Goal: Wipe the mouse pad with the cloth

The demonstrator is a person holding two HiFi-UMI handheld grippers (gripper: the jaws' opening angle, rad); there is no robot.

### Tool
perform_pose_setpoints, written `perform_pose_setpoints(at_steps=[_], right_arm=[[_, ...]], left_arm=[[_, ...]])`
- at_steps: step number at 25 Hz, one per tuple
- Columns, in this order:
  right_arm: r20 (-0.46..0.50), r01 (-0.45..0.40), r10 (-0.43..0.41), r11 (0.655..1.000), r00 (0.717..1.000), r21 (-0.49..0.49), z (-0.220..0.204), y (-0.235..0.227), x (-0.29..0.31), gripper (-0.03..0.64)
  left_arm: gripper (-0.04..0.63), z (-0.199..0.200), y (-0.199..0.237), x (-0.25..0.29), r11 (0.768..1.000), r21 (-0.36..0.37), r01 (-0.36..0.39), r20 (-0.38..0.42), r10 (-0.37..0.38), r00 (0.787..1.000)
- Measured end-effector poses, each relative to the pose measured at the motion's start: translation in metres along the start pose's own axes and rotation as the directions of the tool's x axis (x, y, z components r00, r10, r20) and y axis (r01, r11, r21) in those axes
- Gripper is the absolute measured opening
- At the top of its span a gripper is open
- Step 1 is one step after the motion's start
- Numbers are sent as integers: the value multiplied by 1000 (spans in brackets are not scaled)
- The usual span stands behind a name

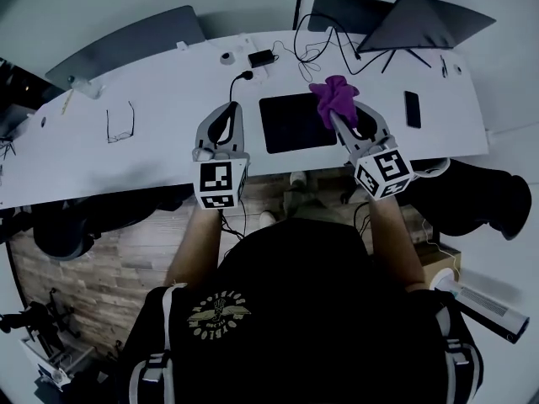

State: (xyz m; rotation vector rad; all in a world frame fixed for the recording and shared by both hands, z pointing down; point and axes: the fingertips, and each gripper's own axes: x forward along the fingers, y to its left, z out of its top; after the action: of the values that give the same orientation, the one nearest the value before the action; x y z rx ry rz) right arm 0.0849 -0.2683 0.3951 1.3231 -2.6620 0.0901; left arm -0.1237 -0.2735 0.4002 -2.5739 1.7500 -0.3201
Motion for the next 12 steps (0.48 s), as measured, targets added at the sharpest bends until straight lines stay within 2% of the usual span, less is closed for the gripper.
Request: perform_pose_setpoints(at_steps=[7, 12], right_arm=[[-61, -49, 52, 998, 997, 44, -34, -46, 65, 117], [-149, -104, 113, 992, 982, 66, -81, -55, 109, 117]], left_arm=[[2, 5, 1, 54, 1000, 13, 5, 22, -5, 1000], [2, -13, 8, 82, 1000, -12, -24, -13, 24, 1000]])
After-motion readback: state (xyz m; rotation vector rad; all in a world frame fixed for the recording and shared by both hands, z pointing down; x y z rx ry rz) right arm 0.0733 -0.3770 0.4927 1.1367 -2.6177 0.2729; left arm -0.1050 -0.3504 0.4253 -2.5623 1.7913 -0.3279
